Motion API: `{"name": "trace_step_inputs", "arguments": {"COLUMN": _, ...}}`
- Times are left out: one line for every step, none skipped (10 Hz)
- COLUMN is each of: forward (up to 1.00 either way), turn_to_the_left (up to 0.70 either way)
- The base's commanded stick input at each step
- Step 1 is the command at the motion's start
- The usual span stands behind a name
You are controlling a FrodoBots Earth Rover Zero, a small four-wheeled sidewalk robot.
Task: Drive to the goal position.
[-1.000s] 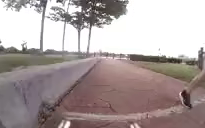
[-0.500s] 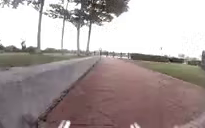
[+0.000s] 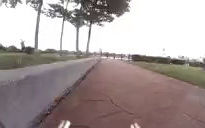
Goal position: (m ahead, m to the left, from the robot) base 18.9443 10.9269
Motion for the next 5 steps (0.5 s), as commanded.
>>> {"name": "trace_step_inputs", "arguments": {"forward": 0.70, "turn_to_the_left": 0.07}}
{"name": "trace_step_inputs", "arguments": {"forward": 0.70, "turn_to_the_left": 0.07}}
{"name": "trace_step_inputs", "arguments": {"forward": 0.70, "turn_to_the_left": -0.18}}
{"name": "trace_step_inputs", "arguments": {"forward": 0.70, "turn_to_the_left": -0.06}}
{"name": "trace_step_inputs", "arguments": {"forward": 0.70, "turn_to_the_left": 0.07}}
